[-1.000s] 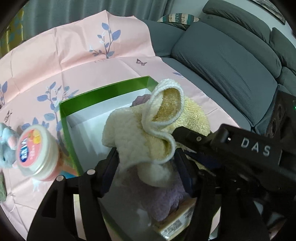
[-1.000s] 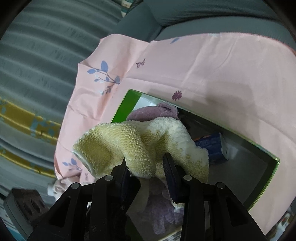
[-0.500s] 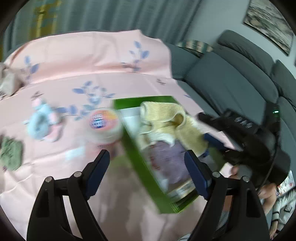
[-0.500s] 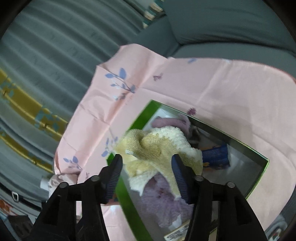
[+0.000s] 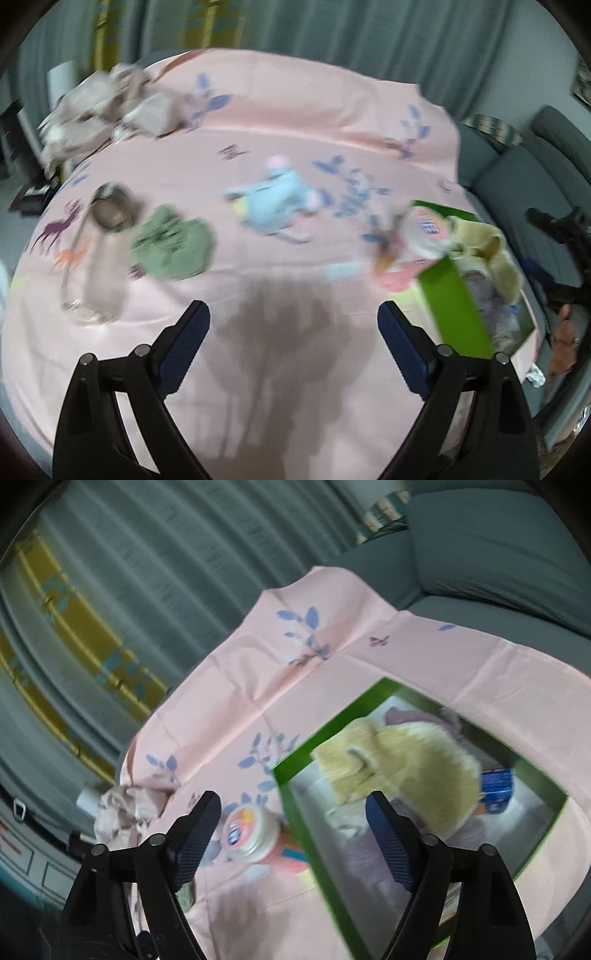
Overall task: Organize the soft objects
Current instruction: 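Move the right tool to the blue plush mouse and grasp it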
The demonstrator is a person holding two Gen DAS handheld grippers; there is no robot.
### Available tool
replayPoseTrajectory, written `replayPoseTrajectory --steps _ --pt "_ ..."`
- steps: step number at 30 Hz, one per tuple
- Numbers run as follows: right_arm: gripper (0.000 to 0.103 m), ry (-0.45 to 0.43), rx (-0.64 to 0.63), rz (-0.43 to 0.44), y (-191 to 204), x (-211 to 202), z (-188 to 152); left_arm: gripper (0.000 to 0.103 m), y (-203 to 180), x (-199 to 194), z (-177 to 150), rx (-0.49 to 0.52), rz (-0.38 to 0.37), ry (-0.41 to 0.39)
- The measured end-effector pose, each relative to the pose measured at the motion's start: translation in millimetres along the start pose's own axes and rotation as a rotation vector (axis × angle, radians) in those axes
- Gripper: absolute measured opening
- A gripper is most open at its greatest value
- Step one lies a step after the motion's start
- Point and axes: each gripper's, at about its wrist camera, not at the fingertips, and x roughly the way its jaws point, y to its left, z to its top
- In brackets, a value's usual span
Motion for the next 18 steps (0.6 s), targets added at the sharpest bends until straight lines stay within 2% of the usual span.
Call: replayPoseTrajectory --steps 6,9,14,18 --pt "0.084 0.073 -0.102 0.022 39 15 -19 0.092 53 9 -16 -0.106 0.106 -0.007" --pt "0.084 0.108 -0.152 0.052 63 24 -34 0.092 68 18 -16 -0.149 0.102 0.034" --pt "0.084 0.190 -0.263 0.079 106 45 -63 0.092 84 14 -9 -0.205 0.100 0.021" --pt "0.084 0.210 -0.314 0.056 129 60 -83 0.092 99 8 -6 -0.259 0.104 0.009"
